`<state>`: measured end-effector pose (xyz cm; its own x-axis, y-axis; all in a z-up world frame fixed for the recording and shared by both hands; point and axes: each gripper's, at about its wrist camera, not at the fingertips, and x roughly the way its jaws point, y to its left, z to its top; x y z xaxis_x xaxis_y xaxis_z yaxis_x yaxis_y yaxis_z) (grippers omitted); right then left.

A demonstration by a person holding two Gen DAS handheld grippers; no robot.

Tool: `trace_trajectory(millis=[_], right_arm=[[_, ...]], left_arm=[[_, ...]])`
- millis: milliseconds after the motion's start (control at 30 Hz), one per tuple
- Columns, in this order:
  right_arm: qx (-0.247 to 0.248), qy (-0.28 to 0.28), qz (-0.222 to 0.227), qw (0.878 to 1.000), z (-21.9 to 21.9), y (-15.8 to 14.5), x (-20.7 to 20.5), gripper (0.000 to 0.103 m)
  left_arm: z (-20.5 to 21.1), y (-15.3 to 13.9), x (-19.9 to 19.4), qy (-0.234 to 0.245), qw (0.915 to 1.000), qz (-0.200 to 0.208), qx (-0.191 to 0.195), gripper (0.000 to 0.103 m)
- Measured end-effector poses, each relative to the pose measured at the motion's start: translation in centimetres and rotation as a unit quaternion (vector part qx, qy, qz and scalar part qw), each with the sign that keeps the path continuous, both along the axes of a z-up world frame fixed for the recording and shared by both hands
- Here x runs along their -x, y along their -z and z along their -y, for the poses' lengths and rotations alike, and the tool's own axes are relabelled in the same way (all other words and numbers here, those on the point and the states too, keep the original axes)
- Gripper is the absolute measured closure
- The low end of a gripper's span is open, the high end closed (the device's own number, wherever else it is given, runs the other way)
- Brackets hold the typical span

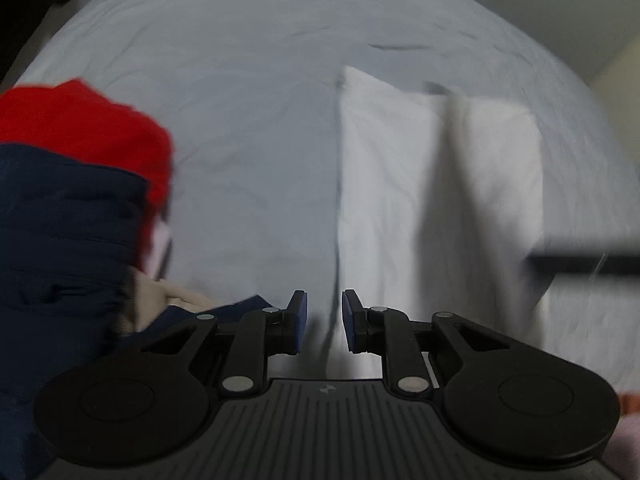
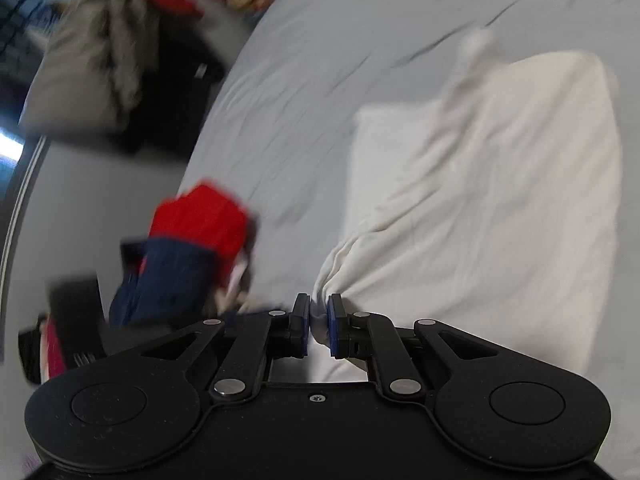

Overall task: Fold clothes
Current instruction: 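Open the right tool and release the folded side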

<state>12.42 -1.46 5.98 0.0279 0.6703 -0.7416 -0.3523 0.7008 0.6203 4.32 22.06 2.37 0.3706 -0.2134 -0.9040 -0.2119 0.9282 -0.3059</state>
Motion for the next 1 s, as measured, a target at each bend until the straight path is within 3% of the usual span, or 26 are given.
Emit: trace_trajectory(millis=[33,133,233,300,367,433,600,700,800,833,933,1000], right_arm=[[-0.002,-0.009,-0.008,1.000,-0.6,0.4,0.3,0.103],[-0.011,-0.053,-0.047,0.997,-3.6,2.7,2.2,0.103],[0.012,-0.077,-0.045,0.996,-4.6,4.1,3.9,0.103],[0.017,-0.074,-0.050,0.996,-3.9,4.5,3.7,0.101],[0.033,-0.068,-0.035,0.997,-2.9,4.3,3.4,0.097],[0.054,-0.062,-0.013,0.997,-1.4,3.9,3.1,0.097],[0.073,-0.050,-0.003,0.996,2.0,4.0,2.8,0.094],[0.083,-0.044,0.008,0.996,3.7,4.2,2.8,0.081],[0.095,-0.037,0.017,0.995,6.0,4.4,2.8,0.081],[0.097,-0.035,0.016,0.995,6.5,4.5,2.7,0.081],[0.106,-0.018,0.015,0.994,8.3,4.5,1.7,0.081],[0.113,-0.011,0.018,0.993,9.0,4.4,1.1,0.079]], left_arm=[[-0.4,0.0,0.0,-0.005,0.9999,-0.003,0.011,0.085],[-0.5,0.4,-0.5,-0.006,0.9992,-0.016,0.037,0.085],[-0.1,0.9,-0.7,-0.004,0.9992,-0.023,0.034,0.085],[0.3,1.0,-0.9,0.003,0.9990,-0.019,0.041,0.084],[0.9,1.3,-1.4,0.014,0.9984,-0.012,0.054,0.072],[2.0,1.4,-2.0,0.027,0.9978,-0.007,0.060,0.069],[4.2,2.4,-3.7,0.038,0.9975,-0.027,0.053,0.068],[5.0,3.3,-4.2,0.036,0.9974,-0.044,0.044,0.068],[5.6,3.9,-4.4,0.030,0.9968,-0.049,0.056,0.069],[5.8,4.1,-4.6,0.027,0.9965,-0.050,0.061,0.070],[6.8,4.3,-5.0,0.037,0.9970,-0.045,0.052,0.093],[7.0,4.1,-5.2,0.036,0.9972,-0.039,0.051,0.095]])
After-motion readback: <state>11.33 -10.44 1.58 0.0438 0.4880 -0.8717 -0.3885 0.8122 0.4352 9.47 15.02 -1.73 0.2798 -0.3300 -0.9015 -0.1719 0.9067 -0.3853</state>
